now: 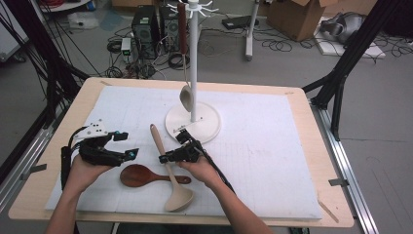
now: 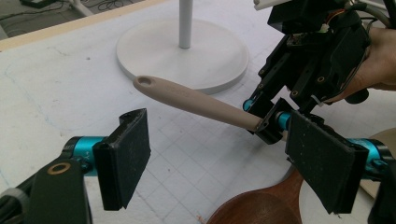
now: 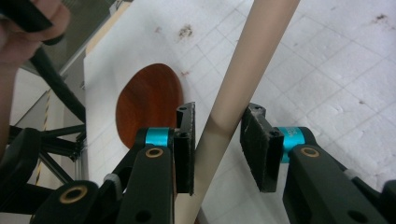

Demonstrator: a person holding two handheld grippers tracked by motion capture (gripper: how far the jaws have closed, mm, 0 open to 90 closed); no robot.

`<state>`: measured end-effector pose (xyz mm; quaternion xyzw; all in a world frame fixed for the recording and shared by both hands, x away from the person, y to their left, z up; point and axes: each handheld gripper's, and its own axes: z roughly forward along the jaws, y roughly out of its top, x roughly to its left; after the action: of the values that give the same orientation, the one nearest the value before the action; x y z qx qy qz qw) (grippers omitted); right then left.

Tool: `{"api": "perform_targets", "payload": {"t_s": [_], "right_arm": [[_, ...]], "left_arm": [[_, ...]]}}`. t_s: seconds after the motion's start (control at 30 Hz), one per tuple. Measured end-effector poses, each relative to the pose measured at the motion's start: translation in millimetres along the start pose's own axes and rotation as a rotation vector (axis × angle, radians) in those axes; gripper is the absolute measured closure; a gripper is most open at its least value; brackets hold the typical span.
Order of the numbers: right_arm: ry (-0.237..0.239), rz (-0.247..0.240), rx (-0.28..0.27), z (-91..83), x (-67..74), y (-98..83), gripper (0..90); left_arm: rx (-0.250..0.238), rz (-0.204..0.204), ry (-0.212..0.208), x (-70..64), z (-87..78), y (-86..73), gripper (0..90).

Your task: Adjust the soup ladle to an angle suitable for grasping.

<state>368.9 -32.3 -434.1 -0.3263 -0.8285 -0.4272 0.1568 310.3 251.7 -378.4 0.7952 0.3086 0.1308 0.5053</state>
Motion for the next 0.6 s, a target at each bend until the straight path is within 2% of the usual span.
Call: {"api": "perform_targets", "payload": {"t_s": [0.37, 0.6], "right_arm": [[0.054, -0.042, -0.043, -8.1, 11.9, 2.4, 70.7], [0.074, -0.053, -0.079, -14.7, 17.6, 3.9, 72.8]], "left_arm": [[-0.013, -0.005, 0.001, 0.6, 5.5, 3.9, 24.3], [-0.026, -0.002, -0.011, 0.5, 8.5, 13.7, 26.1]]}}
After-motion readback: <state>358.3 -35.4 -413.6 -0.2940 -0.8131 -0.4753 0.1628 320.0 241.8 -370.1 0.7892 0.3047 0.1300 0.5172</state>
